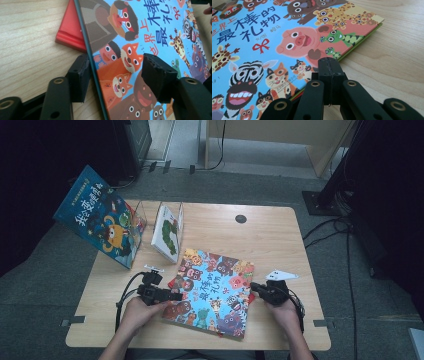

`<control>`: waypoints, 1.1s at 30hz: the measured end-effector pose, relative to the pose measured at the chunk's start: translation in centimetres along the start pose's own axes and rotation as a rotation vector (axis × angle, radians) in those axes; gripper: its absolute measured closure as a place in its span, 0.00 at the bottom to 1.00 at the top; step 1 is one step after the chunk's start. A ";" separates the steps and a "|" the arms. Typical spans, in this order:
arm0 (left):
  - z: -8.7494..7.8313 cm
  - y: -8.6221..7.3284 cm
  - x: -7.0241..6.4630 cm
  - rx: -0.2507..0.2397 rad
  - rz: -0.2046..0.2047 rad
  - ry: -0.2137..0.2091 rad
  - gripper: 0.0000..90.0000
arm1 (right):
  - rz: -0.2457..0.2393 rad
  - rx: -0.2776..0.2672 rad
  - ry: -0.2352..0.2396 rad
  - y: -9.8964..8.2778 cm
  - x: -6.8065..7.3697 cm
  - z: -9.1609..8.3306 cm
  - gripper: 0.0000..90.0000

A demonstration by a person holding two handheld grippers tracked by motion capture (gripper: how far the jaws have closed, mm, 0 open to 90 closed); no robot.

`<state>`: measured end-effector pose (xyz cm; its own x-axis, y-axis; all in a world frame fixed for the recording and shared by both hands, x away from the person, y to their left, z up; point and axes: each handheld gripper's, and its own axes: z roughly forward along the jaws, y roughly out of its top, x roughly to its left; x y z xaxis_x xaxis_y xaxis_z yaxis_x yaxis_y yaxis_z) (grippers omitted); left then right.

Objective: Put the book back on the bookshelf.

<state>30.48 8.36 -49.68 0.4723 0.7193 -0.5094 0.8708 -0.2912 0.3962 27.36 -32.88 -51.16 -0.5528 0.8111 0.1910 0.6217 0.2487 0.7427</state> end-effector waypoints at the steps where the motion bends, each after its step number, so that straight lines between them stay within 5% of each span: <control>1: 0.0 0.0 0.0 0.002 -0.005 0.000 0.50 | -0.003 -0.001 0.002 0.0 0.0 0.0 1.00; 14: -2.2 1.0 -1.1 0.039 -0.013 -0.044 0.59 | -0.016 0.007 0.020 -0.1 0.2 -0.1 1.00; 18: -1.9 1.4 -1.0 0.066 -0.037 -0.103 0.57 | -0.016 0.004 0.027 -0.1 0.2 -0.2 1.00; 24: -1.6 1.8 -0.5 0.040 -0.061 -0.124 0.56 | -0.017 0.001 0.036 -0.1 0.2 -0.1 1.00; 29: -2.5 2.4 -1.0 0.035 -0.038 -0.182 0.59 | -0.018 0.001 0.048 -0.2 0.2 -0.2 1.00; 33: -4.1 3.1 -2.1 0.034 0.010 -0.159 0.62 | -0.026 -0.011 0.081 -0.1 0.5 -0.1 1.00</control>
<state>31.67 8.54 -44.23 0.4941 0.6085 -0.6209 0.8689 -0.3209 0.3770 26.96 -32.57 -51.06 -0.6115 0.7592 0.2226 0.6010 0.2628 0.7548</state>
